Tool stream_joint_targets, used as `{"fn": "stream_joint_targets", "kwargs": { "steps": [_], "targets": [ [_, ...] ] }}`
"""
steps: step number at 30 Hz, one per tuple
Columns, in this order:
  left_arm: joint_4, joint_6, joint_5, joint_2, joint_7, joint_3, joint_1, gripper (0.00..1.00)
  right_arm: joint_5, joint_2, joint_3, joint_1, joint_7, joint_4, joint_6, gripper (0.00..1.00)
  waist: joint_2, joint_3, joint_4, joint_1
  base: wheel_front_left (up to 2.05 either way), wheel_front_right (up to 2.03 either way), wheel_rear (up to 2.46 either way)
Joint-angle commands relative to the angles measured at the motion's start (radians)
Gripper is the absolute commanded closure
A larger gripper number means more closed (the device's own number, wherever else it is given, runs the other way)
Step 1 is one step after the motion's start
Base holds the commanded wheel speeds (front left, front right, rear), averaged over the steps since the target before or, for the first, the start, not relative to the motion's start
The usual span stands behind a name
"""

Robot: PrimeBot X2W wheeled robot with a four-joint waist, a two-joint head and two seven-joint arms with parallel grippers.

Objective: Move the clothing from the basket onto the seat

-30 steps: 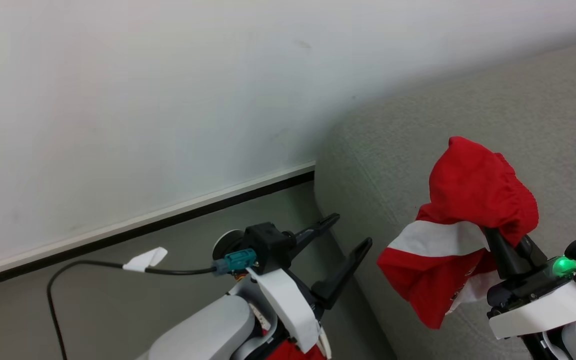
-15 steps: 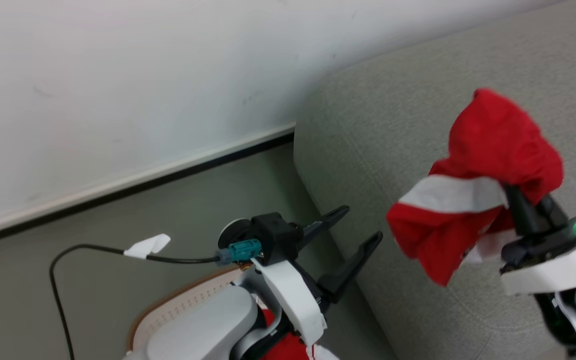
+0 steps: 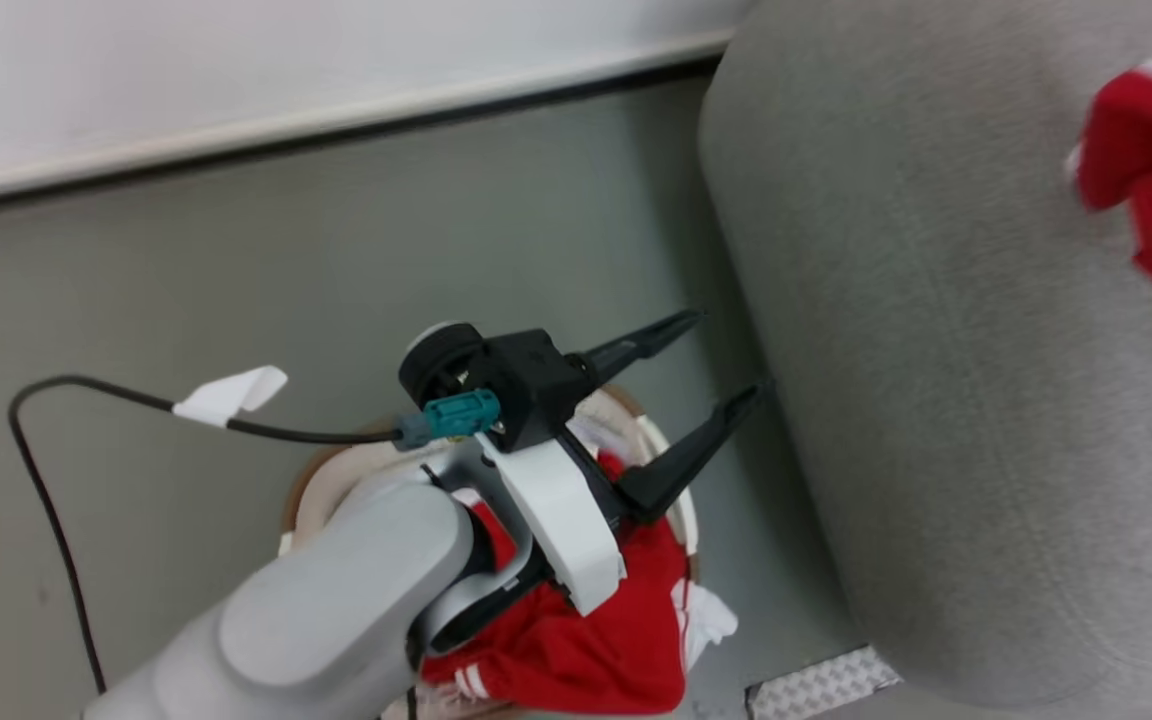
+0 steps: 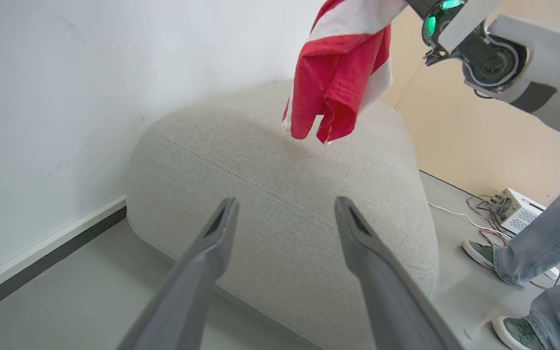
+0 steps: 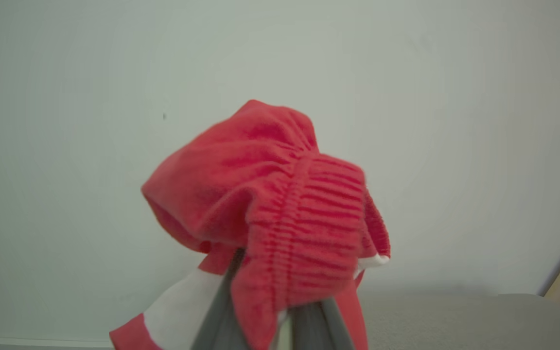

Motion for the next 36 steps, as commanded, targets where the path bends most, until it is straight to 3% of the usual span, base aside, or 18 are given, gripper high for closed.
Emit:
{"fn": "stream_joint_targets", "kwargs": {
  "steps": [1,5,10,14,21,23,24,26,36],
  "targets": [
    [-0.012,-0.001,0.012,0.016,0.006,0.005,-0.017,0.0,0.014,-0.016,-0.017,-0.043,-0.003,0.029,-0.002,1.0,-0.0001,0.09,0.063,-0.0003,0.0,0.0,0.0],
    [-0.034,0.0,0.022,0.018,0.015,0.008,-0.042,0.0,0.037,-0.085,-0.066,-0.123,-0.003,0.115,-0.002,1.0,-0.0001,0.149,0.1,-0.0003,0.0,0.0,0.0],
    [-0.043,0.002,0.026,0.023,0.016,0.011,-0.056,0.0,0.042,-0.118,-0.086,-0.177,0.017,0.219,-0.002,1.0,-0.0001,0.193,0.127,-0.0003,0.0,0.0,0.0],
    [-0.043,-0.001,0.029,0.02,0.006,0.011,-0.065,0.0,0.038,-0.152,-0.058,-0.221,0.081,0.336,-0.002,1.0,-0.0001,0.223,0.148,-0.0003,0.0,0.0,0.0],
    [-0.024,-0.006,0.023,0.016,-0.01,0.011,-0.065,0.0,0.063,-0.139,0.007,-0.252,0.271,0.55,-0.002,1.0,-0.0001,0.232,0.168,-0.0003,0.0,0.0,0.0],
    [-0.015,-0.007,0.018,0.012,-0.018,0.009,-0.06,0.0,0.076,-0.136,0.027,-0.256,0.31,0.579,-0.002,0.6,-0.0001,0.222,0.169,-0.0003,0.0,0.0,0.0],
    [-0.009,-0.006,0.014,0.01,-0.02,0.009,-0.056,0.0,0.084,-0.135,0.036,-0.259,0.331,0.59,-0.002,0.51,-0.0001,0.215,0.169,-0.0003,0.0,0.0,0.0],
    [0.001,-0.008,0.009,0.008,-0.029,0.009,-0.049,0.0,0.095,-0.134,0.064,-0.257,0.381,0.605,-0.002,0.02,-0.0001,0.197,0.166,-0.0003,0.0,0.0,0.0],
    [0.093,-0.015,-0.032,-0.025,-0.083,0.004,0.009,0.0,0.137,-0.175,0.194,-0.212,0.452,0.562,-0.002,0.0,-0.0001,0.013,0.146,-0.0003,0.0,0.0,0.0]
  ]
}}
